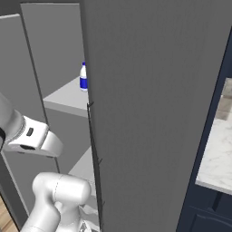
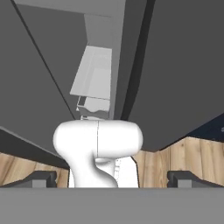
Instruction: Take the bottled waters from the counter and place them in the freezer to freeze. Close the freezer door after placing the bottles.
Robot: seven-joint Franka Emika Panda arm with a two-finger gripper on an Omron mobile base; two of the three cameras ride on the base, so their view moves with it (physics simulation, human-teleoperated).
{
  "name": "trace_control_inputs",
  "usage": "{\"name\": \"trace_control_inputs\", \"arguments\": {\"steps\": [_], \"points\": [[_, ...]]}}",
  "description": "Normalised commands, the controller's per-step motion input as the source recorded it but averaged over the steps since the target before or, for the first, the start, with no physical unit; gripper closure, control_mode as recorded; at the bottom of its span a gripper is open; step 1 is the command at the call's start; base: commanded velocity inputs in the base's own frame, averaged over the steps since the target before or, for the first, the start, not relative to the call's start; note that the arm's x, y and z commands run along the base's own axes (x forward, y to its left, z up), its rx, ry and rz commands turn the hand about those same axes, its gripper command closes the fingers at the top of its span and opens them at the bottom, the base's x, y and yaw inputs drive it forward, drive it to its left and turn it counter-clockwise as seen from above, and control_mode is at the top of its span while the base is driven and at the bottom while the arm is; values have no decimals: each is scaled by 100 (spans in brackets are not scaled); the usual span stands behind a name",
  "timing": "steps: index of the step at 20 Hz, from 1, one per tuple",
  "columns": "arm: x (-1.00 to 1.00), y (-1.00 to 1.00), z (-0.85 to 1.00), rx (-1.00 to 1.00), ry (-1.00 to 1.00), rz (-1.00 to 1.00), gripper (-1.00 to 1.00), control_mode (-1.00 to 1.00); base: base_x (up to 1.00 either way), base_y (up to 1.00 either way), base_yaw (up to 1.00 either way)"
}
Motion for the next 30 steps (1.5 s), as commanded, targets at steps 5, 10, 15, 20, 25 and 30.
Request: {"name": "trace_control_inputs", "arguments": {"steps": [5,10,15,20,25,30], "points": [[0,0,0,0,0,0,-100,100,-43,1,0],[0,0,0,0,0,0,-100,100,-53,4,-2],[0,0,0,0,0,0,-100,100,-60,8,-4],[0,0,0,0,0,0,-100,100,-67,13,-10],[0,0,0,0,0,0,-100,100,-43,45,-20],[0,0,0,0,0,0,-100,100,-4,79,-17]]}}
